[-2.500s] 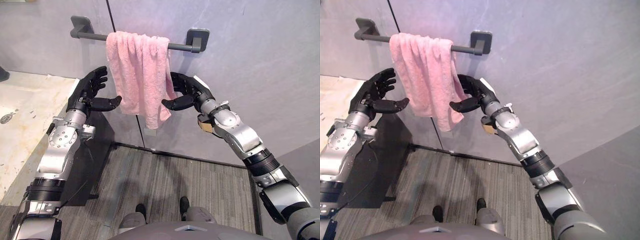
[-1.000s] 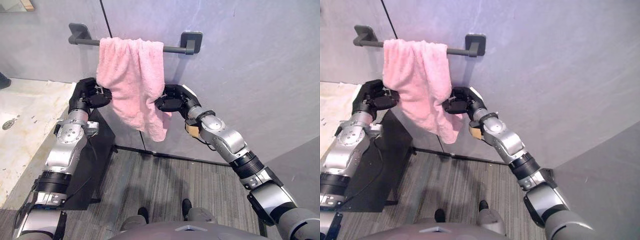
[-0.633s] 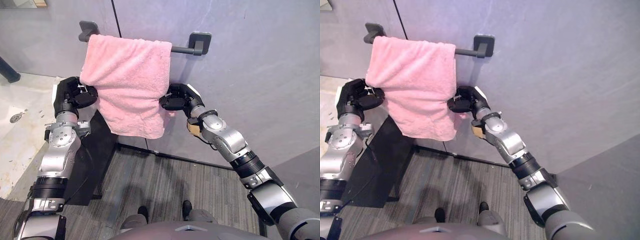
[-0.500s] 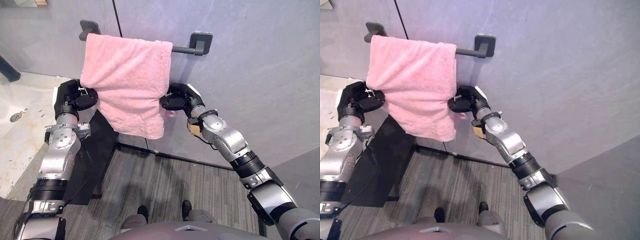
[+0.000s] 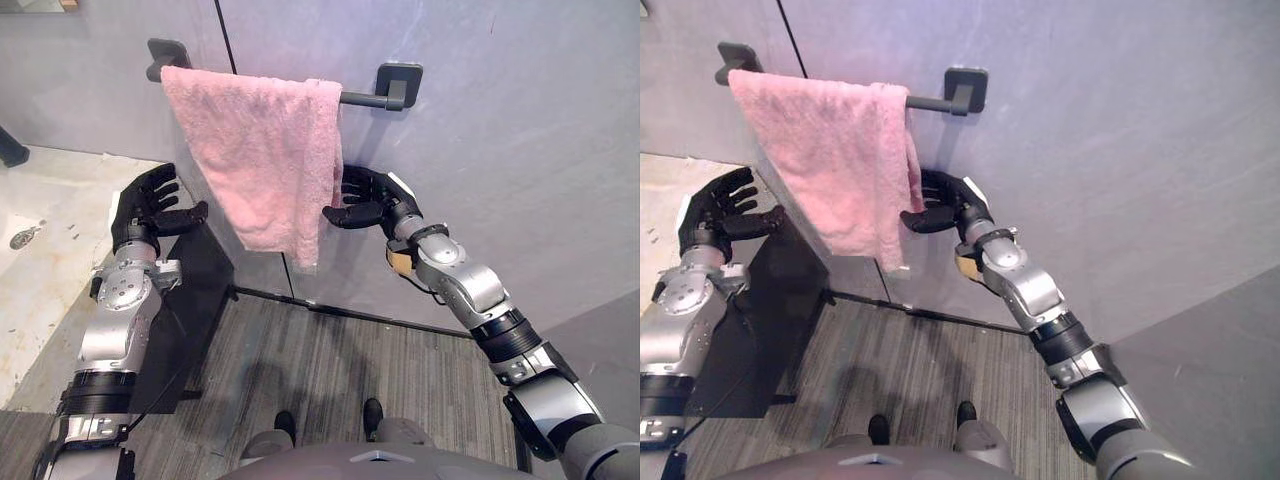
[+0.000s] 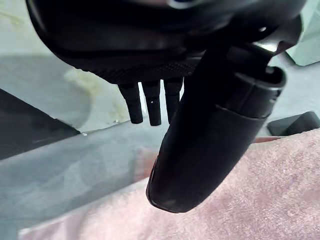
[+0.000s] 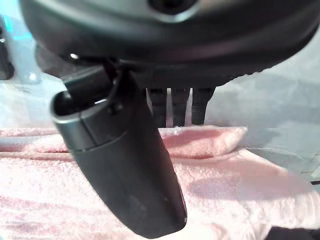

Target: Organize the bathroom.

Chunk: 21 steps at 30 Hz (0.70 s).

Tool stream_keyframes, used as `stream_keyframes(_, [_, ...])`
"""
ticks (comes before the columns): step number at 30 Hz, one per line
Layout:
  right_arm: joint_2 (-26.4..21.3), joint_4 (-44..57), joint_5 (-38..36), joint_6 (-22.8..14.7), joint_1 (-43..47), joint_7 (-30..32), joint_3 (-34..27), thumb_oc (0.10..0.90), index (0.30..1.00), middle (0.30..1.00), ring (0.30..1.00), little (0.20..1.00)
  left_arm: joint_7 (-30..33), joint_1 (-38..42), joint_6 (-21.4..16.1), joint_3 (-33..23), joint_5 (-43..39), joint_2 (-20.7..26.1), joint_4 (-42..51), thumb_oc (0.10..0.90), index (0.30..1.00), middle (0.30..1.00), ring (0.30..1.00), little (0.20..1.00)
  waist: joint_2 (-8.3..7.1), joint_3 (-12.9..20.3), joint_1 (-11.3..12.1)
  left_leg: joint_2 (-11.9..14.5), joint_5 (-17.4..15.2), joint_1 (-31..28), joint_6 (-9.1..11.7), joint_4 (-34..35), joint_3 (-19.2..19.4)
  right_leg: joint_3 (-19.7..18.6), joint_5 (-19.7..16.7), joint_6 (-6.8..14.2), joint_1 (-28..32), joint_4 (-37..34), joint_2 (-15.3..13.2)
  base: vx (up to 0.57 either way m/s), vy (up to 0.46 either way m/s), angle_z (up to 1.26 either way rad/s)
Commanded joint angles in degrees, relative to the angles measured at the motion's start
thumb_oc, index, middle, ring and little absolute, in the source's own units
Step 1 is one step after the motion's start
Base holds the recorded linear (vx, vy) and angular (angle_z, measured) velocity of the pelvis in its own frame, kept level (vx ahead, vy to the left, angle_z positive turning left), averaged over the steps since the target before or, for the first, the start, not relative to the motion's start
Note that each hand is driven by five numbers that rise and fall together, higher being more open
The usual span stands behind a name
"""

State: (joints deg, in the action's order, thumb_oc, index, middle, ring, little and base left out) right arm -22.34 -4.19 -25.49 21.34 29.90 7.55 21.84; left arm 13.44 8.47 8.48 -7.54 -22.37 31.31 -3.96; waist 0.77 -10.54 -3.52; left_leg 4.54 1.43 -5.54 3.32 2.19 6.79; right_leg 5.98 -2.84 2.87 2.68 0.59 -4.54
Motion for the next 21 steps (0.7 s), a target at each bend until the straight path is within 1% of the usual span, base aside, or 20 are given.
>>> stream_keyframes(1, [0.5, 7.4, -1.4, -3.8, 3.0, -0.3, -2.8, 0.8, 0.9, 0.9, 0.9, 0.9, 0.1, 1.9, -4.4, -3.9, 0.8, 3.2, 2.5, 0.8, 0.9, 0.9, 0.9, 0.9, 0.93, 4.4, -0.1, 6.1, -3.4, -0.1, 0.6, -4.7, 4.6, -4.1, 7.6, 4.6, -2.6, 5.8, -3.1, 0.0, 0.0, 0.0])
stream_keyframes(6, [0.2, 7.4, -1.3, -3.1, 2.1, 0.4, -2.8, 0.8, 0.9, 0.9, 0.9, 0.9, 0.0, 1.7, -3.9, -3.9, 0.1, 3.3, 2.0, 0.8, 0.9, 0.9, 0.9, 0.9, 0.89, 4.4, -0.3, 6.2, -3.4, 0.0, 0.6, -4.9, 5.0, -4.4, 7.6, 4.6, -2.7, 6.0, -3.0, 0.0, 0.0, 0.0])
stream_keyframes(7, [0.1, 6.8, 0.7, -2.4, 1.7, 1.2, -3.0, 0.8, 0.9, 0.9, 0.9, 0.9, 0.1, 1.6, -3.6, -3.6, 0.3, 2.8, 1.5, 0.8, 0.9, 0.9, 0.9, 0.9, 0.9, 4.2, -0.5, 6.2, -3.5, 0.1, 0.6, -5.2, 5.2, -4.4, 7.6, 4.7, -2.9, 6.2, -3.1, 0.0, 0.0, 0.0])
stream_keyframes(9, [0.1, 6.6, 1.2, -2.2, 1.6, 1.3, -3.1, 0.8, 0.9, 0.9, 0.9, 0.9, 0.2, 1.6, -3.5, -3.5, 0.1, 2.7, 1.4, 0.8, 0.9, 0.9, 0.9, 0.9, 0.9, 4.2, -0.5, 6.2, -3.5, 0.2, 0.6, -5.3, 5.2, -4.4, 7.6, 4.7, -3.0, 6.2, -3.1, -0.02, 0.006, -0.01])
stream_keyframes(10, [0.0, 4.9, 5.6, -1.0, 0.7, 2.1, -3.6, 0.8, 0.9, 0.9, 0.9, 0.9, 0.5, 1.1, -3.2, -3.1, -0.8, 1.5, -0.1, 0.8, 0.9, 0.9, 0.9, 0.9, 1.02, 4.0, -0.6, 6.2, -3.8, 0.5, 0.6, -5.7, 5.1, -4.2, 7.5, 4.8, -3.4, 6.5, -3.2, -0.07, 0.016, -0.04])
stream_keyframes(12, [-0.2, 2.5, 11.7, -0.1, -1.0, 1.1, -3.9, 0.8, 0.9, 0.9, 0.9, 0.9, 0.5, 0.0, -2.6, -2.5, -2.2, -0.4, -2.3, 0.8, 0.9, 0.9, 0.9, 0.9, 1.17, 3.4, -0.7, 6.1, -4.0, 0.9, 0.5, -6.3, 5.0, -4.2, 7.3, 4.8, -3.9, 6.9, -3.3, -0.07, 0.02, -0.06])
stream_keyframes(13, [-0.2, 2.5, 11.7, -0.1, -1.0, 1.1, -3.9, 0.8, 0.9, 0.9, 0.9, 0.9, 0.5, 0.0, -2.6, -2.5, -2.2, -0.4, -2.3, 0.8, 0.9, 0.9, 0.9, 0.9, 1.17, 3.4, -0.7, 6.1, -4.0, 0.9, 0.5, -6.3, 5.0, -4.2, 7.3, 4.8, -3.9, 6.9, -3.3, -0.06, 0.013, -0.06])
stream_keyframes(15, [-1.0, -0.2, 18.5, -1.0, -6.1, -0.1, -4.6, 0.8, 0.9, 0.9, 0.9, 0.9, 0.9, -4.1, -2.1, -2.3, -2.4, -4.5, -5.5, 0.8, 0.9, 0.9, 0.9, 0.9, 1.21, 2.7, -1.2, 5.9, -4.3, 0.9, 0.0, -6.4, 5.2, -4.6, 7.2, 4.6, -4.1, 6.8, -3.1, -0.05, 0.009, -0.05])
stream_keyframes(16, [-1.0, -0.8, 20.6, -1.3, -8.5, -0.9, -5.3, 0.8, 0.9, 0.9, 0.9, 0.9, 0.8, -5.9, -2.2, -2.5, -1.5, -6.0, -6.7, 0.8, 0.9, 0.9, 0.9, 0.9, 1.24, 2.8, -1.4, 5.9, -4.4, 0.7, 0.0, -6.3, 5.3, -4.7, 7.3, 4.5, -4.1, 6.7, -3.0, -0.04, 0.001, -0.09])
stream_keyframes(17, [-1.3, -1.6, 23.6, -1.5, -11.3, -2.1, -6.3, 0.8, 0.9, 0.9, 0.9, 0.9, 0.8, -7.9, -2.0, -2.9, -3.5, -7.9, -8.2, 0.8, 0.9, 0.9, 0.9, 0.9, 1.22, 2.6, -1.6, 5.8, -4.4, 0.5, -0.2, -6.2, 5.3, -4.9, 7.3, 4.4, -4.1, 6.6, -2.8, -0.02, -0.004, -0.11])
stream_keyframes(18, [-1.3, -1.9, 24.4, -2.3, -12.5, -2.3, -6.5, 0.8, 0.9, 0.9, 0.9, 0.9, 1.0, -8.6, -2.8, -2.8, -2.7, -8.6, -9.3, 0.8, 0.9, 0.9, 0.9, 0.9, 1.24, 2.5, -1.7, 5.8, -4.4, 0.5, -0.3, -6.1, 5.3, -5.0, 7.3, 4.4, -4.1, 6.7, -2.7, -0.03, -0.012, -0.07])
stream_keyframes(20, [-1.8, -4.5, 30.5, -4.8, -18.5, -2.7, -7.1, 0.8, 0.9, 0.9, 0.9, 0.9, 2.3, -11.7, -5.8, -2.0, 0.1, -10.9, -15.3, 0.8, 0.9, 0.9, 0.9, 0.9, 1.26, 2.0, -2.5, 6.0, -4.1, 0.3, -0.3, -5.7, 5.5, -5.2, 7.2, 4.1, -4.4, 6.6, -2.2, -0.05, -0.026, -0.07])
stream_keyframes(21, [-1.9, -4.9, 30.9, -4.8, -19.1, -2.5, -7.0, 0.8, 0.9, 0.9, 0.9, 0.9, 2.4, -11.9, -6.2, -1.9, 0.8, -11.2, -16.1, 0.8, 0.9, 0.9, 0.9, 0.9, 1.29, 2.0, -2.6, 6.1, -4.0, 0.2, -0.3, -5.6, 5.5, -5.3, 7.2, 4.1, -4.4, 6.6, -2.1, -0.05, -0.028, -0.08])
